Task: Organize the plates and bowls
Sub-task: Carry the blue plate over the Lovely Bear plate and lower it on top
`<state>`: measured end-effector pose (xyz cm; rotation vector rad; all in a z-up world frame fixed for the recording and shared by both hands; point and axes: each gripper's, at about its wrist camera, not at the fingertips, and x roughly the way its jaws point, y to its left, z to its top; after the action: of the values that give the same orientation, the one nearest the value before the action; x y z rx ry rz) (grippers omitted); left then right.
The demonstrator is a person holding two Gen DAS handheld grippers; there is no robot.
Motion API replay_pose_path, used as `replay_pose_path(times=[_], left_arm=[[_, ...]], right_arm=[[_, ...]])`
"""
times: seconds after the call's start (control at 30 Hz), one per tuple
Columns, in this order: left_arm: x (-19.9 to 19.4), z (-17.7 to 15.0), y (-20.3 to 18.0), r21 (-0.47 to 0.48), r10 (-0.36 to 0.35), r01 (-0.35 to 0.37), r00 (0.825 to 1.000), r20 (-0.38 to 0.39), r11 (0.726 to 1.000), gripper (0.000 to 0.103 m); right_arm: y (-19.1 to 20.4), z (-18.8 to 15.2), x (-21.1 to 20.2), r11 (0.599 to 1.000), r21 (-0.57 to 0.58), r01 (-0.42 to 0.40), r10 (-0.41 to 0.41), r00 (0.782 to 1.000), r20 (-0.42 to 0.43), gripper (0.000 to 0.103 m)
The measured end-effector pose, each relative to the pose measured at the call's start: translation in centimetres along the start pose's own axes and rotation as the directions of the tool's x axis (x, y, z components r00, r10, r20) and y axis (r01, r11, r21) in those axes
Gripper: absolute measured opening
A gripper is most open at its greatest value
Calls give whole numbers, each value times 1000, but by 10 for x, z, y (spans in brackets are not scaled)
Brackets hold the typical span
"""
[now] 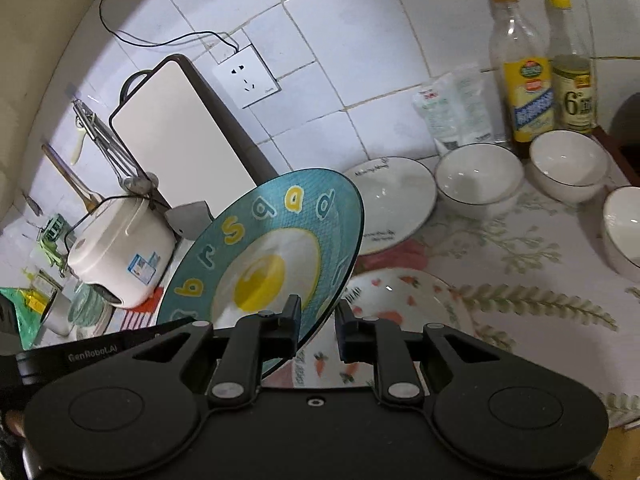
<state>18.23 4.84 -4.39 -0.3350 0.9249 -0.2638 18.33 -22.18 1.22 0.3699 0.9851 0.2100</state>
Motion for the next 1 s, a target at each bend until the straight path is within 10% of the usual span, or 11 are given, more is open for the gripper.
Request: replay_pose_path(times=[1.0], left_arm=[[66,-59,-18,8,-13,15,973,-232,1000,17]], right_arm=[[-64,-60,3,992,55,113,-101,978,-182,24]])
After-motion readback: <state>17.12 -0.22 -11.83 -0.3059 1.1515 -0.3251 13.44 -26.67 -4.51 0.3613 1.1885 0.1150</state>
